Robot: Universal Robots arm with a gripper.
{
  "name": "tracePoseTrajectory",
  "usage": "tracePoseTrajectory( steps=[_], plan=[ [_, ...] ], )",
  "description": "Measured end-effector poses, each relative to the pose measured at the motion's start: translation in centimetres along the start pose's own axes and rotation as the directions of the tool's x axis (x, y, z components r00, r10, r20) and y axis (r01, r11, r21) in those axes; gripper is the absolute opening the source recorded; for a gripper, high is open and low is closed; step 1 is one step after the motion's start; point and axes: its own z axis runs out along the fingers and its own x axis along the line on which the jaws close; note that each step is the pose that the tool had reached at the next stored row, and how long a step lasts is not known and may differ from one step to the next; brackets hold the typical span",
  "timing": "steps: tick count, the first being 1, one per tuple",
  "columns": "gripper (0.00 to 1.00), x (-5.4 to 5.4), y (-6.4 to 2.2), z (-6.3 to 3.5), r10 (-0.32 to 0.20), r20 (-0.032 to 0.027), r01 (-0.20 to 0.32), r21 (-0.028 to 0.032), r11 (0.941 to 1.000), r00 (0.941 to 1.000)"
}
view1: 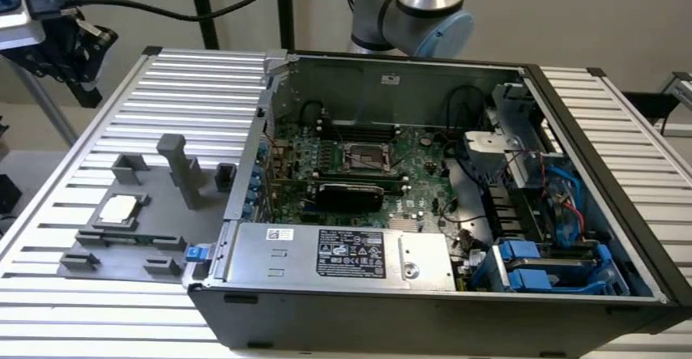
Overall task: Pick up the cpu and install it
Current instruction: 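Reach for the cpu, then pick up the cpu and move it towards the insertion slot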
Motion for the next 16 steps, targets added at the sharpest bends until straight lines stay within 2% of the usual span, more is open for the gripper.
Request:
tracePoseTrajectory(
  steps=[7,16],
  plan=[
    [0.11,3.2,-0.23,0.10,0.000,0.0001,0.000,-0.0002,1.0000,1.0000],
    [0.11,3.2,-0.24,0.09,0.000,0.0000,0.000,0.0000,1.0000,1.0000]
  ],
)
